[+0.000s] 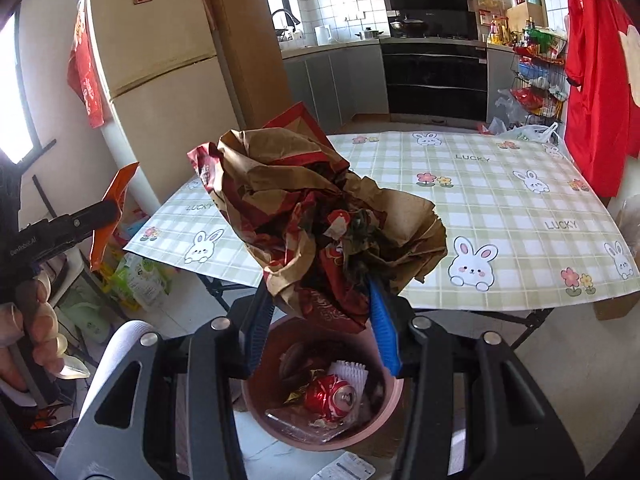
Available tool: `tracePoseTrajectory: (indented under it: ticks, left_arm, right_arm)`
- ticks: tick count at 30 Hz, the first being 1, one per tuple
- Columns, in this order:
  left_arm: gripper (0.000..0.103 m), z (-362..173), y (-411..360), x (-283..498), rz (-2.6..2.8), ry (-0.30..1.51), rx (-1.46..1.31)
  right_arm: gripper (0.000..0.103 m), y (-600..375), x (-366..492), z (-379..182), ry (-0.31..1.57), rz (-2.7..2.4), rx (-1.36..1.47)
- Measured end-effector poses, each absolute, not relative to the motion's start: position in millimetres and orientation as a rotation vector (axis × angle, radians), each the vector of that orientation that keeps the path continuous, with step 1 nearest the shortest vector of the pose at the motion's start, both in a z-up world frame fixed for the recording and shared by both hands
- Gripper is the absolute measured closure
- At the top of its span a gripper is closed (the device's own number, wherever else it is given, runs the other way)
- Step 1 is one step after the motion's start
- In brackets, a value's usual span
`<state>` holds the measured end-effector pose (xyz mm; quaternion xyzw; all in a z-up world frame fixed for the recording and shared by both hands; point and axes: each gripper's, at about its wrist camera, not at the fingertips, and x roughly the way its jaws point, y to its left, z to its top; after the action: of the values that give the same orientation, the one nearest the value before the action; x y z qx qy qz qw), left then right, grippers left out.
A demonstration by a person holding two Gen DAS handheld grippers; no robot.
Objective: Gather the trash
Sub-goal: 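Carry the wrappers over the pink bucket and open the right tool while the left holds the packet, then lower the orange packet into the pink bucket and open the left tool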
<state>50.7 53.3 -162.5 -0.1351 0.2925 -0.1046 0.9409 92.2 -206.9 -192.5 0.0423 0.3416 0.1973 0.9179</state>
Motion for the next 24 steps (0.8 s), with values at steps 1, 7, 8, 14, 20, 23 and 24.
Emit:
tracePoseTrajectory:
  ticks: [1, 7, 8, 14, 20, 23, 24]
  left_arm:
    - [0.053, -161, 53, 47, -0.216, 0.591, -0.277]
    - [0.053, -164, 55, 37, -0.223, 0.584, -0.277]
    - [0.053, -165, 57, 38, -0.221, 0.587, -0.279]
    - [0.053, -168, 63, 43, -0.209, 0.588, -0.286]
    - [0.053, -174, 58, 50, -0.219, 0.605, -0.290]
    - [0.053, -177, 56, 52, -0.223, 0.612, -0.286]
    - [0.053, -178, 56, 52, -0.225, 0.613, -0.287]
  right_arm:
    - [0.056, -206, 89, -194, 0.707, 0.412, 0.088]
    - [0.056, -200, 84, -209, 0.748, 0.414, 0.075]
    - [0.055, -199, 84, -210, 0.752, 0.417, 0.076]
    - [0.055, -192, 91, -217, 0.775, 0.430, 0.067]
    - [0.052, -186, 98, -228, 0.808, 0.448, 0.062]
    - [0.047, -185, 98, -228, 0.797, 0.443, 0.059]
    - [0.044, -185, 98, -226, 0.792, 0.440, 0.058]
